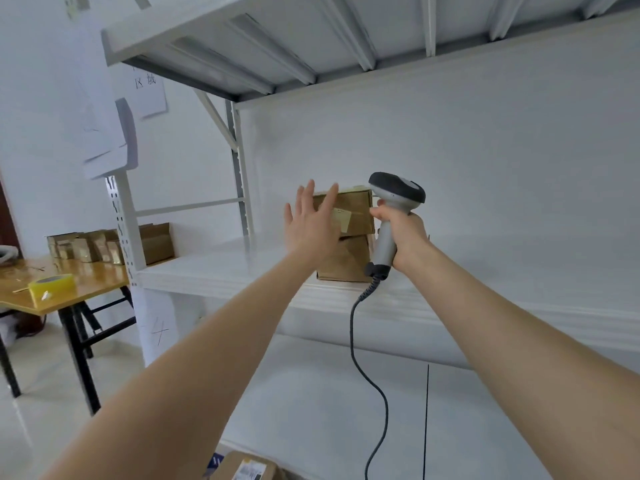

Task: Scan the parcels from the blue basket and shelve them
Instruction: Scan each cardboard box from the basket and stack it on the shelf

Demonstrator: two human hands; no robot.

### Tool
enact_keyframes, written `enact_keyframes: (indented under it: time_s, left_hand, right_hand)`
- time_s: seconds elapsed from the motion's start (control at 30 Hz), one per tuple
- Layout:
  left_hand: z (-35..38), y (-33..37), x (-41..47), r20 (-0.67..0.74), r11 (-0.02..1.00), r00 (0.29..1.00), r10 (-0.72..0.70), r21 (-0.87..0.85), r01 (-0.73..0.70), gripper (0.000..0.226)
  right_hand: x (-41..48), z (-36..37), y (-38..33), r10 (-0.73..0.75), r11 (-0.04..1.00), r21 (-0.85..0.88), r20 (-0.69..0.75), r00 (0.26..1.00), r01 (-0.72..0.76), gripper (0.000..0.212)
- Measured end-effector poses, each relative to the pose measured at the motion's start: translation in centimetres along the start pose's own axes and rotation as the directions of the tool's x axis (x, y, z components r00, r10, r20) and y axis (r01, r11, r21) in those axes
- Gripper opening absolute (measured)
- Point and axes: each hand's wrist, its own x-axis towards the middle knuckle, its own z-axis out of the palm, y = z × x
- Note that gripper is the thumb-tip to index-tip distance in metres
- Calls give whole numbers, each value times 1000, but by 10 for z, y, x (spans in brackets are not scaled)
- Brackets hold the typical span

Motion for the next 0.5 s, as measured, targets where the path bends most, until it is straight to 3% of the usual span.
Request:
enact_keyframes:
  time_s: [0.17,0.5]
  left_hand:
    - [25,5,-18,61,988,998,35,151,-44,89]
    - [22,-16,-5,251,985,964,85,126,-120,75]
  right_hand:
    - [1,-11,15,29,999,-23,-56,998,-30,36]
    - [1,-8,27,42,998,-54,-54,998,-45,35]
